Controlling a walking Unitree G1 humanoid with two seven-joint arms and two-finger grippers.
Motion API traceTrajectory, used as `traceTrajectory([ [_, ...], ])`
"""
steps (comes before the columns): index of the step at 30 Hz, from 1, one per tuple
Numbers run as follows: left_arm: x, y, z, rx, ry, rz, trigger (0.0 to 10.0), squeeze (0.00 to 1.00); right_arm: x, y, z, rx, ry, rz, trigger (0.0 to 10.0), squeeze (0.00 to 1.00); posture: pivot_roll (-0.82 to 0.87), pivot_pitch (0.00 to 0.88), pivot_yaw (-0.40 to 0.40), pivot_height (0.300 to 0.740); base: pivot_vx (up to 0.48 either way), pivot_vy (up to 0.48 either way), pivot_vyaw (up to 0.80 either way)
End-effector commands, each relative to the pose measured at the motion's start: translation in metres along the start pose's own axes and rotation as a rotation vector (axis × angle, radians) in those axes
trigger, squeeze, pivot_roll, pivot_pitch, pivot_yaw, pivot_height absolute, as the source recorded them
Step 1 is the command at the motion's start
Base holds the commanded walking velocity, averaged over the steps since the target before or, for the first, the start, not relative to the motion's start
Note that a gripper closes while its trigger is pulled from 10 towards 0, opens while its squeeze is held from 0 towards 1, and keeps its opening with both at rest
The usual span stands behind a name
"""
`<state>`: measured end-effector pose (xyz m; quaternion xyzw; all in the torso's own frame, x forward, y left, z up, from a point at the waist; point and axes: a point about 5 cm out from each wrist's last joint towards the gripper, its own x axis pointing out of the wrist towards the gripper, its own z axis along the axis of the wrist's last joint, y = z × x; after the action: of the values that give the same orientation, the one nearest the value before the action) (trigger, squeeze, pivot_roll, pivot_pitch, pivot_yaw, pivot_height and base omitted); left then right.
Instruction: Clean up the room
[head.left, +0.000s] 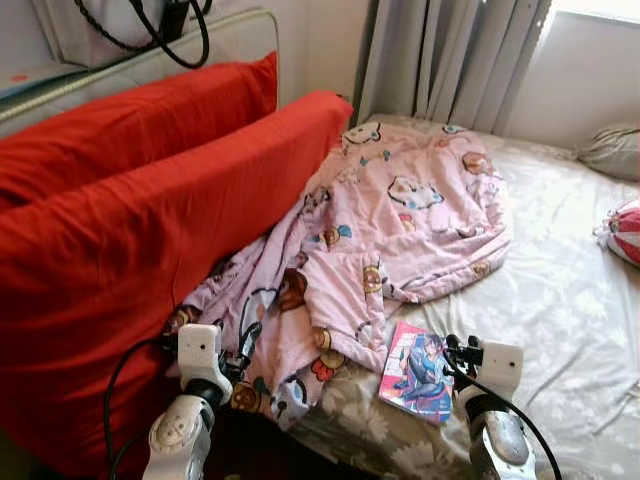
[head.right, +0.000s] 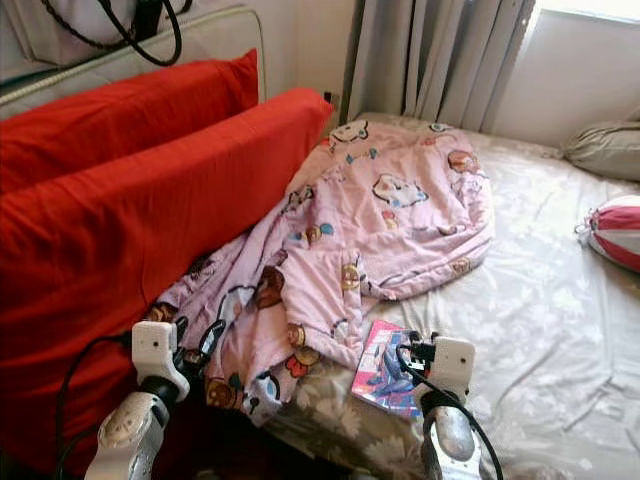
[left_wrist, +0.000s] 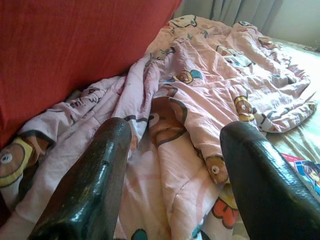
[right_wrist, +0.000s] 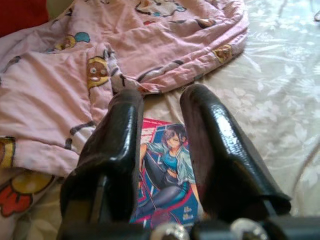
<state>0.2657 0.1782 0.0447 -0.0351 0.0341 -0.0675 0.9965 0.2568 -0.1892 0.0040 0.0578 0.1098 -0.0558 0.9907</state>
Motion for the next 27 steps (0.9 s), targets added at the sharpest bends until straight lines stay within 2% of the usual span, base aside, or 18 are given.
traceTrajectory([
  [1,0.0024,-0.0014,0.0055,-0.003,-0.016,-0.007,10.0,0.0,0.0013,-0.0022,-0.0006,0.001,0.012,-0.004,10.0,0.0,0.06,0.019,-0.071,0.661,0.0,0.0,0.0],
  [9,0.0018,0.0008,0.0052,0.002,-0.01,0.008,10.0,0.0,0.003,-0.0028,-0.0063,-0.028,0.063,-0.009,10.0,0.0,0.06,0.022,-0.075,0.651,0.0,0.0,0.0],
  [13,0.0016,0.0012,0.0048,0.004,-0.007,0.008,10.0,0.0,0.0023,-0.0004,-0.0041,-0.004,0.03,0.008,10.0,0.0,0.06,0.023,-0.075,0.646,0.0,0.0,0.0],
  [27,-0.0006,-0.0007,0.0033,0.001,0.001,0.004,10.0,0.0,0.0045,0.0028,-0.0065,-0.018,0.056,0.018,10.0,0.0,0.06,0.027,-0.077,0.646,0.0,0.0,0.0],
])
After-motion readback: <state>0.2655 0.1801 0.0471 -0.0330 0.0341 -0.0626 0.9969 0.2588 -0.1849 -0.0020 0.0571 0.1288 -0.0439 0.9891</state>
